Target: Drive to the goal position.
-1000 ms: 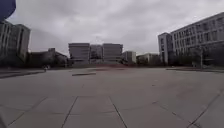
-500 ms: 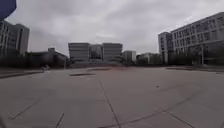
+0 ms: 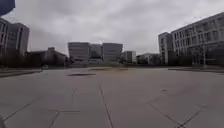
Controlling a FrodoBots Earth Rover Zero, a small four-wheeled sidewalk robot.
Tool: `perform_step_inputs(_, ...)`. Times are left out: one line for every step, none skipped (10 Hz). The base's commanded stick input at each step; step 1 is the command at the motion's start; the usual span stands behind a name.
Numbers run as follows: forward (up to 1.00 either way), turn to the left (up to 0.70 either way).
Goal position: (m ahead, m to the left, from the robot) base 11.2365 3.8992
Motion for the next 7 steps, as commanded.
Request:
perform_step_inputs(0.7,0.0)
perform_step_inputs(0.7,0.0)
perform_step_inputs(0.7,0.0)
perform_step_inputs(0.7,0.0)
perform_step_inputs(0.7,0.0)
perform_step_inputs(0.7,0.0)
perform_step_inputs(0.7,0.0)
